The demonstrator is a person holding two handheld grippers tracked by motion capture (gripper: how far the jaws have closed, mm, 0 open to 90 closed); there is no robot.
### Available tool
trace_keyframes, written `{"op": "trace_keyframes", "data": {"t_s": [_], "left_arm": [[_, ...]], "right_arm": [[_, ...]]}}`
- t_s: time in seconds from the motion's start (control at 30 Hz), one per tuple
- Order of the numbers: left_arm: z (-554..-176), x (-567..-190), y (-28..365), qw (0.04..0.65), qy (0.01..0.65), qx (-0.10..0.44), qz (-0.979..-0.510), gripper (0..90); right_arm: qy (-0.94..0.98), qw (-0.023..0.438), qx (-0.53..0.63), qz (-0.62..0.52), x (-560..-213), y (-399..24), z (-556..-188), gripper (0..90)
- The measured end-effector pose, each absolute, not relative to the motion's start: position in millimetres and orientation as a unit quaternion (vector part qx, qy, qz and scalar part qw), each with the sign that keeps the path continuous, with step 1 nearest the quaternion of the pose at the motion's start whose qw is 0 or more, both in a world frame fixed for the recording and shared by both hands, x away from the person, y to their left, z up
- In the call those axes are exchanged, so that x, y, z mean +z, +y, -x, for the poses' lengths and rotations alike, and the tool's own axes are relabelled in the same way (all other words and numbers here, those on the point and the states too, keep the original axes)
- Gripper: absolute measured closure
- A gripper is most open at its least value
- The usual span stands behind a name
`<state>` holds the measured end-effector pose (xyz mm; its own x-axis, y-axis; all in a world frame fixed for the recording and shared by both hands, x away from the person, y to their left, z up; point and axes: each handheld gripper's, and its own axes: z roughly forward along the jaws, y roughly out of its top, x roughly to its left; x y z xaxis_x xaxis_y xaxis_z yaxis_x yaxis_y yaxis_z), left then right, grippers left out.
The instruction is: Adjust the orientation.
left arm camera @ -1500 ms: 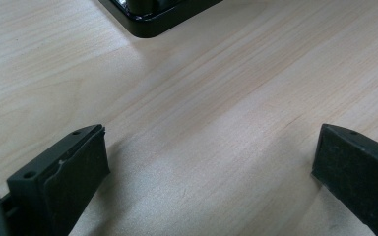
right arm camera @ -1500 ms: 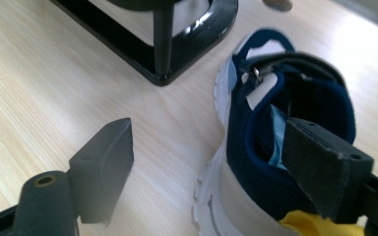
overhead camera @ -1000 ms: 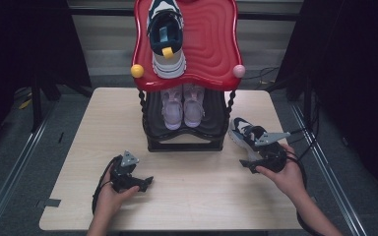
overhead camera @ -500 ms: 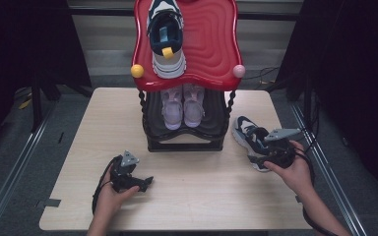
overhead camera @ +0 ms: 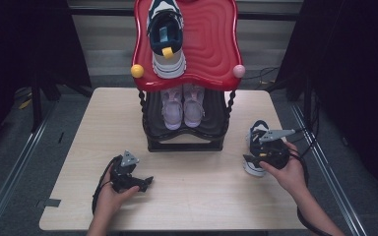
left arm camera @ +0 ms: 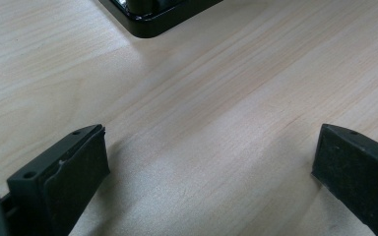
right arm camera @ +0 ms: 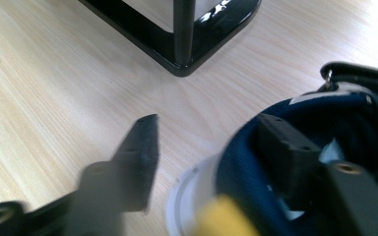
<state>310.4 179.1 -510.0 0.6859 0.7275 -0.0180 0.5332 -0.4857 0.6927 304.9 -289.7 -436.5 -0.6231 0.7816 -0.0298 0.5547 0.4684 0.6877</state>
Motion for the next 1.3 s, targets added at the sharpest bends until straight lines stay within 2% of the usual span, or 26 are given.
{"op": "trace_keyframes", "data": {"t_s": [0.03, 0.2, 0.37, 0.63, 0.87, 0.93, 1.0, 1.17, 1.3], "left_arm": [[-310.4, -510.0, 179.1, 0.346, 0.371, 0.140, -0.850, 0.0], [-310.4, -510.0, 179.1, 0.346, 0.371, 0.140, -0.850, 0.0], [-310.4, -510.0, 179.1, 0.346, 0.371, 0.140, -0.850, 0.0], [-310.4, -510.0, 179.1, 0.346, 0.371, 0.140, -0.850, 0.0], [-310.4, -510.0, 179.1, 0.346, 0.371, 0.140, -0.850, 0.0], [-310.4, -510.0, 179.1, 0.346, 0.371, 0.140, -0.850, 0.0], [-310.4, -510.0, 179.1, 0.346, 0.371, 0.140, -0.850, 0.0], [-310.4, -510.0, 179.1, 0.346, 0.371, 0.140, -0.850, 0.0], [-310.4, -510.0, 179.1, 0.346, 0.371, 0.140, -0.850, 0.0]], "right_arm": [[0.836, 0.168, 0.337, -0.399, -436.6, -289.5, -304.5, 49.8], [0.836, 0.162, 0.345, -0.395, -436.2, -285.4, -301.5, 56.5], [0.842, 0.150, 0.361, -0.371, -430.7, -276.9, -298.9, 69.2], [0.850, 0.138, 0.365, -0.353, -429.5, -261.2, -295.2, 71.1], [0.850, 0.133, 0.371, -0.350, -427.7, -249.1, -297.8, 69.2], [0.849, 0.119, 0.374, -0.353, -427.1, -248.5, -300.1, 64.8], [0.849, 0.107, 0.369, -0.363, -425.2, -249.4, -302.7, 55.3], [0.863, 0.087, 0.345, -0.358, -416.2, -254.0, -304.6, 48.4], [0.878, 0.066, 0.324, -0.346, -411.4, -256.9, -305.6, 47.8]]}}
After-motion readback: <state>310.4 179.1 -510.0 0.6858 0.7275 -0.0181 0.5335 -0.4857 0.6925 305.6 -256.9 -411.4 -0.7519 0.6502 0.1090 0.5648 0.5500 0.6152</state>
